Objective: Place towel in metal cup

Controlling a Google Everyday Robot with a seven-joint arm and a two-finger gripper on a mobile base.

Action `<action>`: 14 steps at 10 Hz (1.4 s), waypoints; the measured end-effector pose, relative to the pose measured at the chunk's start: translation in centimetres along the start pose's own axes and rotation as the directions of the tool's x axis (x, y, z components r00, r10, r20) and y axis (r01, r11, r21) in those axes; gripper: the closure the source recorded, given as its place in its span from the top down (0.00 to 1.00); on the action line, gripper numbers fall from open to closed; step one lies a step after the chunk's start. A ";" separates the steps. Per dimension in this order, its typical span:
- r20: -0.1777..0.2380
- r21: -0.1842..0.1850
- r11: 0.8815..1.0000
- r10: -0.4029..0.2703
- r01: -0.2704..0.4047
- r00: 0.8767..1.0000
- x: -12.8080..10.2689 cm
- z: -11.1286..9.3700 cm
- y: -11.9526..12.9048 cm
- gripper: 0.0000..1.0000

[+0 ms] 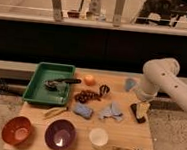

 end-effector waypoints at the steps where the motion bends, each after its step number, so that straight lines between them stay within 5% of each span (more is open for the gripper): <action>1: -0.001 0.000 1.000 -0.023 0.023 1.000 -1.4 1.1 -0.3 0.80; 14: 0.012 -0.014 0.992 -0.127 0.127 0.992 -3.7 8.8 -2.9 0.80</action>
